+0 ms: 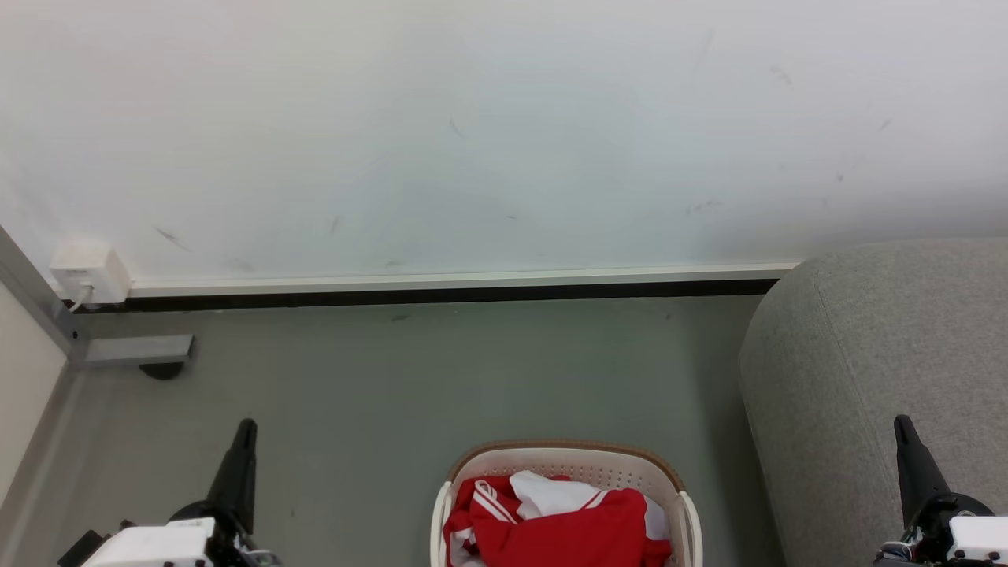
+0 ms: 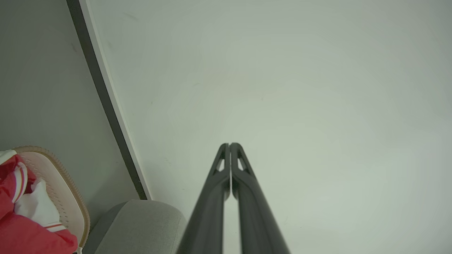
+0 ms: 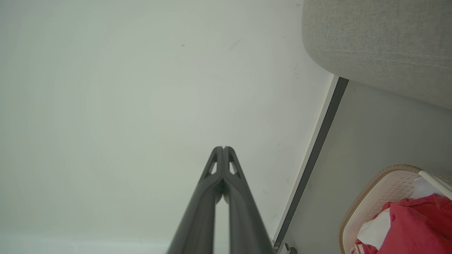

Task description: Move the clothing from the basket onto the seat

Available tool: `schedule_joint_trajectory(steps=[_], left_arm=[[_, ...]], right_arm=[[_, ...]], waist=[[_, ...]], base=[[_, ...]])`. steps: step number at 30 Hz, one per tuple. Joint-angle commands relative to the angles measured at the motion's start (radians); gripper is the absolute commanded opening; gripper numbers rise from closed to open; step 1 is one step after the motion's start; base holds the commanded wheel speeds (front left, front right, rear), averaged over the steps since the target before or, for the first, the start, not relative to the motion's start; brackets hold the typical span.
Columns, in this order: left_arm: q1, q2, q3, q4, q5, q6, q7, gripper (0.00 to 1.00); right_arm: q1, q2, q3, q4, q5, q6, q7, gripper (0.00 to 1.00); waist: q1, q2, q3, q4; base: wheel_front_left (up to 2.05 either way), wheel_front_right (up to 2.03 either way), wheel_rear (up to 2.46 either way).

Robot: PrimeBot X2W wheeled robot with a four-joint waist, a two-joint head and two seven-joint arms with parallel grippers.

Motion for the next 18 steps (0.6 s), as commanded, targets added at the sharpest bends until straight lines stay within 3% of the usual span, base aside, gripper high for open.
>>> schedule_joint_trajectory(steps=[1,16,17,18], left_arm=[[-0.006,0.007,0.001,-0.002,-0.013,-0.005,0.004,0.0],[-0.006,0.007,0.001,-0.002,-0.013,-0.005,0.004,0.0],[0.001,-0.001,0.0,0.003,0.0,0.0,-0.001,1.0],[0.006,-0.003,-0.001,0.009,0.001,0.001,-0.001,1.0]], right_arm=[[-0.007,-0.007,-0.003,-0.006,-0.001,-0.003,0.003,0.0],[-0.007,-0.007,-0.003,-0.006,-0.001,-0.003,0.003,0.0],[0.001,0.001,0.0,0.003,0.0,0.0,-0.001,1.0],[0.006,0.003,0.001,0.01,0.0,0.0,-0.002,1.0]], waist=[[0.0,0.0,0.0,0.0],[0.0,0.0,0.0,0.0],[0.0,0.0,0.0,0.0],[0.0,0.0,0.0,0.0]], base=[[0.0,0.0,0.0],[0.0,0.0,0.0],[0.0,0.0,0.0],[0.0,0.0,0.0]])
